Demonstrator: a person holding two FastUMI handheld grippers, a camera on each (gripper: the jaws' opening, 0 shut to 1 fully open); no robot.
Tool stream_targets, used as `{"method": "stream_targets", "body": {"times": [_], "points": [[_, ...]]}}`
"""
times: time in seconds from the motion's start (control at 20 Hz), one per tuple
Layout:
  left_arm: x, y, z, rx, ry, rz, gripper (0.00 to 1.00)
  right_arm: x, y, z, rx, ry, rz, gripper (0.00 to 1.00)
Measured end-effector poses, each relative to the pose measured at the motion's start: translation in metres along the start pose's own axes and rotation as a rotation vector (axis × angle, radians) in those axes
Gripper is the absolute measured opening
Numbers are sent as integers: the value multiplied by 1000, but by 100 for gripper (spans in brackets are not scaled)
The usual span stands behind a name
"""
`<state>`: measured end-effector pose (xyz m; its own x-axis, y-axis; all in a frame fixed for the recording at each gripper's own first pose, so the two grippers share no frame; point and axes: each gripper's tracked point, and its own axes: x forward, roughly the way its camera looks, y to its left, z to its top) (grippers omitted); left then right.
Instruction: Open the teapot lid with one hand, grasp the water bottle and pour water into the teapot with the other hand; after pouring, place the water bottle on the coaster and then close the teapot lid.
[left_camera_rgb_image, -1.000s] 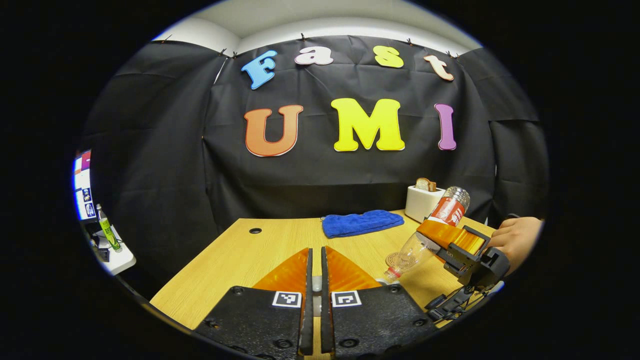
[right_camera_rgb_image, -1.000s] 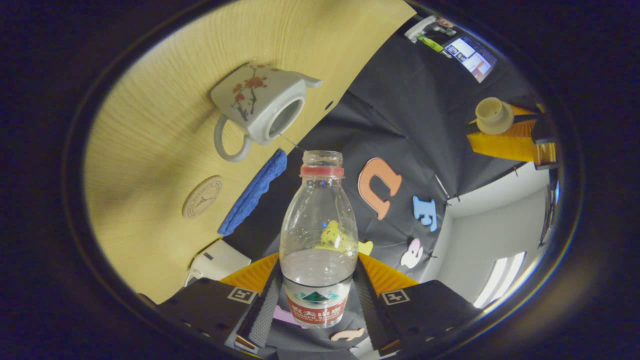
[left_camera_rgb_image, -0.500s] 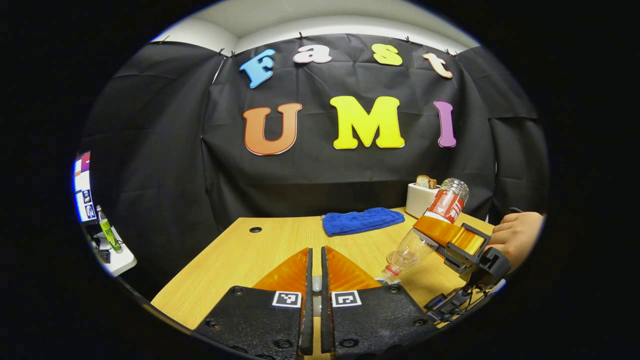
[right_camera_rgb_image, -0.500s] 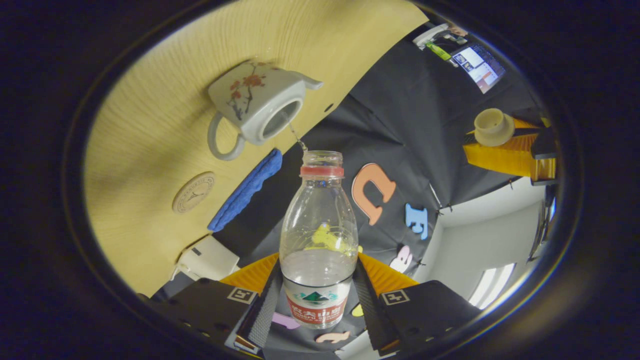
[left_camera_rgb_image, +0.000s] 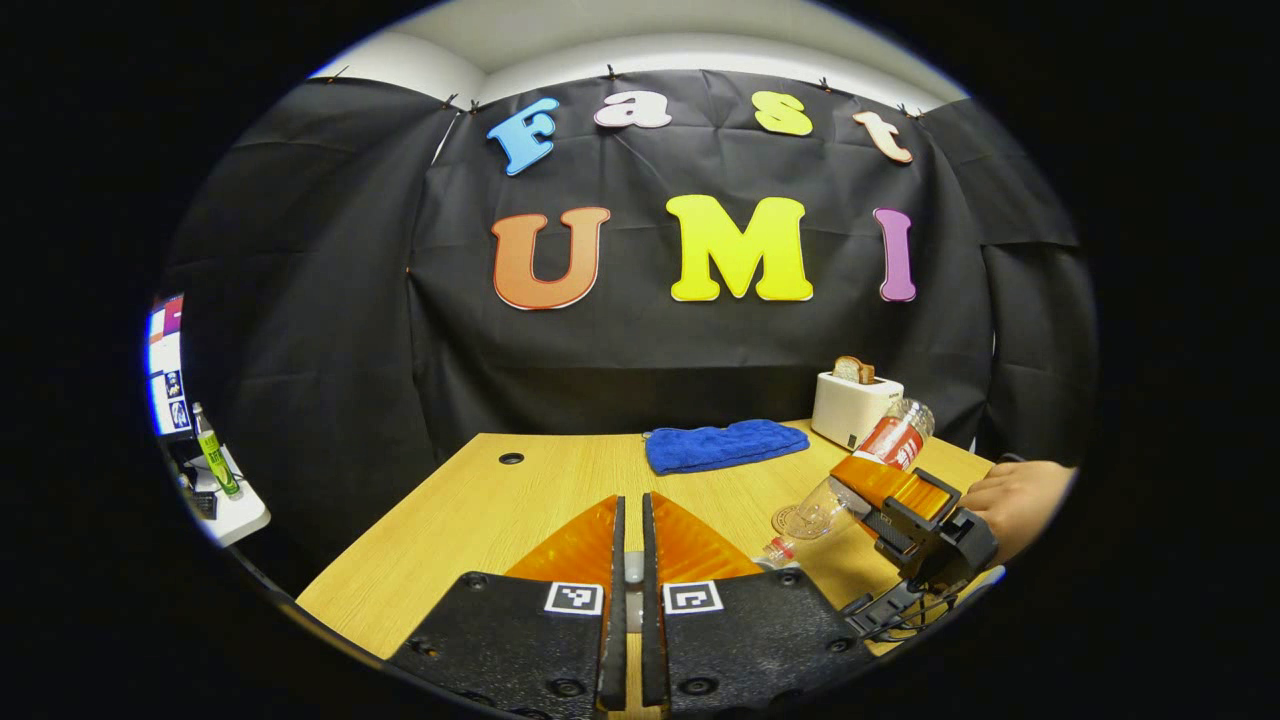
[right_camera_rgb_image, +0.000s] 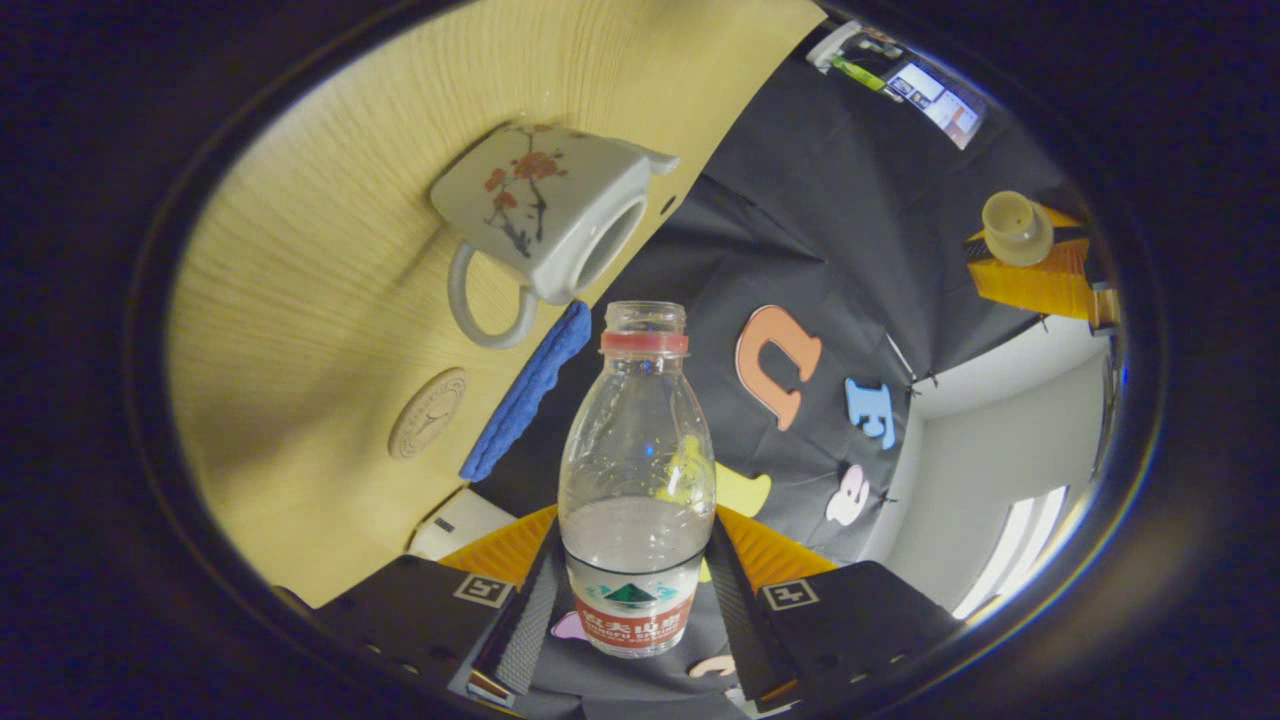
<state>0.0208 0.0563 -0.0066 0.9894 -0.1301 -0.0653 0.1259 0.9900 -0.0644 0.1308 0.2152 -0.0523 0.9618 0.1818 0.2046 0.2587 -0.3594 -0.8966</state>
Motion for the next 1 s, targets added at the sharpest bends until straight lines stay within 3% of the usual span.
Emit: {"method": "stream_targets", "body": {"times": [0.55, 1.0], "points": [[6, -3, -3, 13, 9, 25, 8, -14, 47, -14, 449, 92, 88, 75], [10, -17, -10, 23, 25, 14, 8, -13, 68, -21, 1001, 142, 160, 77]]}}
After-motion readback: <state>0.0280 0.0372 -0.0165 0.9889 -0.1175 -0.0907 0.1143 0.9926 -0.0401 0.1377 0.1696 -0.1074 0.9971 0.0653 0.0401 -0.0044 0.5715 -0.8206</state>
